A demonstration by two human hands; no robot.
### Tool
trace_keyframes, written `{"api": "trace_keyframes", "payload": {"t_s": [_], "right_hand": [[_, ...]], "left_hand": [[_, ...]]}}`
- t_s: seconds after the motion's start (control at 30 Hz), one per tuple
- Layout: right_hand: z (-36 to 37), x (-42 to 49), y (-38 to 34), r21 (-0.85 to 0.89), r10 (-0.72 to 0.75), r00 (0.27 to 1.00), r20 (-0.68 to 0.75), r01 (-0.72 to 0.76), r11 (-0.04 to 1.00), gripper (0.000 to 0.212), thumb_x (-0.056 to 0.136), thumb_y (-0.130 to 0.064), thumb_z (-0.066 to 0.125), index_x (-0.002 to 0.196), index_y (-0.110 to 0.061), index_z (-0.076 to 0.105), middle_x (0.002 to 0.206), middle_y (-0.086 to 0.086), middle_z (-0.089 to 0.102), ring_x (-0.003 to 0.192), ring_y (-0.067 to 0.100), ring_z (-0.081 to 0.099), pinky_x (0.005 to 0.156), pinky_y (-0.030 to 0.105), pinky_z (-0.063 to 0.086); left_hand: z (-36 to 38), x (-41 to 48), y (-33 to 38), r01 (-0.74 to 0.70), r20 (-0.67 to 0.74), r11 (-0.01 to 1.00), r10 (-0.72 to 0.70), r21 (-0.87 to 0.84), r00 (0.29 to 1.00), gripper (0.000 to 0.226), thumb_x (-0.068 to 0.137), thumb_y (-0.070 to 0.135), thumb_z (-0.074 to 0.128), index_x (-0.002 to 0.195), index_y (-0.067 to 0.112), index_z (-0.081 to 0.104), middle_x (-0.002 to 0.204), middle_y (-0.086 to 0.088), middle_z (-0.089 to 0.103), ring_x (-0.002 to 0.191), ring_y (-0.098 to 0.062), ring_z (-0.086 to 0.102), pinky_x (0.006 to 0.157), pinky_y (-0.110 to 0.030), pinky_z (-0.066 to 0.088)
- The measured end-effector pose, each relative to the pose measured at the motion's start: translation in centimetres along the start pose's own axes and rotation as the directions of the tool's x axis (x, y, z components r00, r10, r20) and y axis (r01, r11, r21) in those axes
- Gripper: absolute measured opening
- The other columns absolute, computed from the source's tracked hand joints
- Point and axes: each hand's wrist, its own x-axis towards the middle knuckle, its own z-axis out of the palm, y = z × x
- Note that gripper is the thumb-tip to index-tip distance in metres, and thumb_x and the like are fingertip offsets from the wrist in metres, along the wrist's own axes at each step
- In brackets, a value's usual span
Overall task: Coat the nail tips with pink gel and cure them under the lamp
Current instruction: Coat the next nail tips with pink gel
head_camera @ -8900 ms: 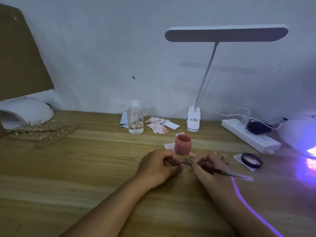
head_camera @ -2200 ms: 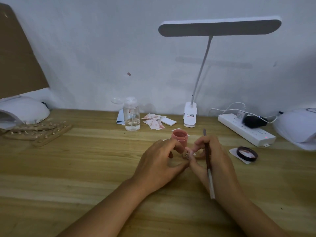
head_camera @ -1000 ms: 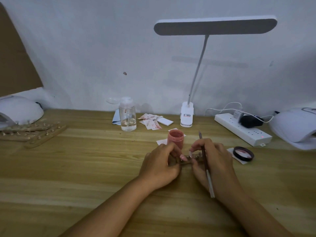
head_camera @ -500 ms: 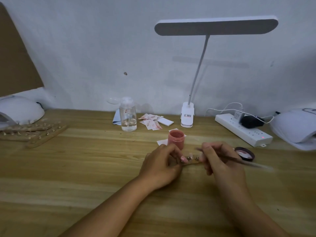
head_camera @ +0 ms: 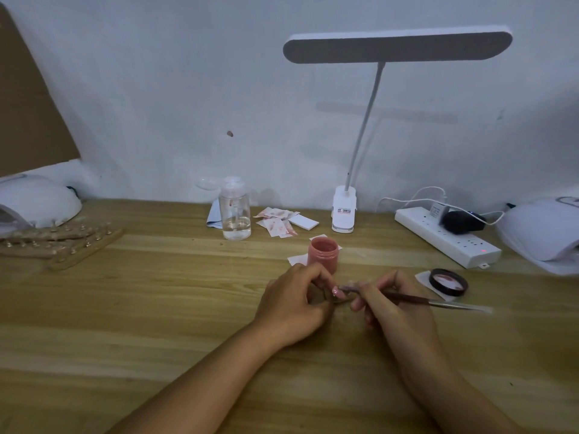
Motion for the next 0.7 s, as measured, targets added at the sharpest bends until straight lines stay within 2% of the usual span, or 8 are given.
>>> {"api": "trace_keyframes", "payload": {"t_s": [0.33, 0.5, 0.63, 0.7], "right_hand": [[0.17, -0.25, -0.34, -0.047, -0.027, 0.998, 0.050, 0.029, 0.998, 0.022, 0.090, -0.004, 0.062, 0.086, 0.013, 0.049, 0.064, 0.010, 0.071, 0.045, 0.003, 0.054, 0.043, 0.016, 0.042], [0.12, -0.11, -0.12, -0.036, -0.051, 0.999, 0.006, 0.051, 0.998, 0.027, 0.090, -0.009, 0.063, 0.084, 0.012, 0.048, 0.064, 0.012, 0.070, 0.044, 0.012, 0.047, 0.042, 0.018, 0.041], [-0.15, 0.11, 0.06, -0.017, -0.031, 0.999, -0.030, 0.030, 0.999, 0.027, 0.091, -0.013, 0.064, 0.078, 0.005, 0.050, 0.059, 0.012, 0.067, 0.040, 0.011, 0.042, 0.040, 0.018, 0.035], [-0.20, 0.26, 0.12, -0.002, -0.014, 0.999, -0.052, 0.014, 1.000, 0.031, 0.090, -0.017, 0.065, 0.080, 0.008, 0.049, 0.058, 0.013, 0.067, 0.038, 0.010, 0.041, 0.039, 0.017, 0.035]], "left_hand": [[-0.06, 0.10, -0.18, 0.000, 0.003, 1.000, 0.000, 0.000, 1.000, 0.018, 0.068, 0.035, 0.062, 0.077, 0.049, 0.056, 0.091, 0.014, 0.062, 0.072, -0.002, 0.056, 0.069, -0.027, 0.040], [-0.10, 0.11, -0.24, -0.009, 0.003, 1.000, 0.009, 0.006, 1.000, 0.024, 0.072, 0.031, 0.066, 0.080, 0.052, 0.057, 0.091, 0.015, 0.062, 0.071, -0.001, 0.055, 0.068, -0.026, 0.038], [-0.01, 0.02, -0.08, -0.008, 0.005, 1.000, 0.008, -0.010, 1.000, 0.020, 0.071, 0.036, 0.064, 0.078, 0.053, 0.057, 0.090, 0.015, 0.063, 0.067, 0.002, 0.053, 0.067, -0.026, 0.036], [0.00, -0.02, -0.04, -0.001, 0.009, 1.000, 0.001, -0.016, 1.000, 0.017, 0.067, 0.040, 0.060, 0.078, 0.052, 0.057, 0.090, 0.016, 0.063, 0.068, 0.001, 0.053, 0.067, -0.026, 0.037]]}}
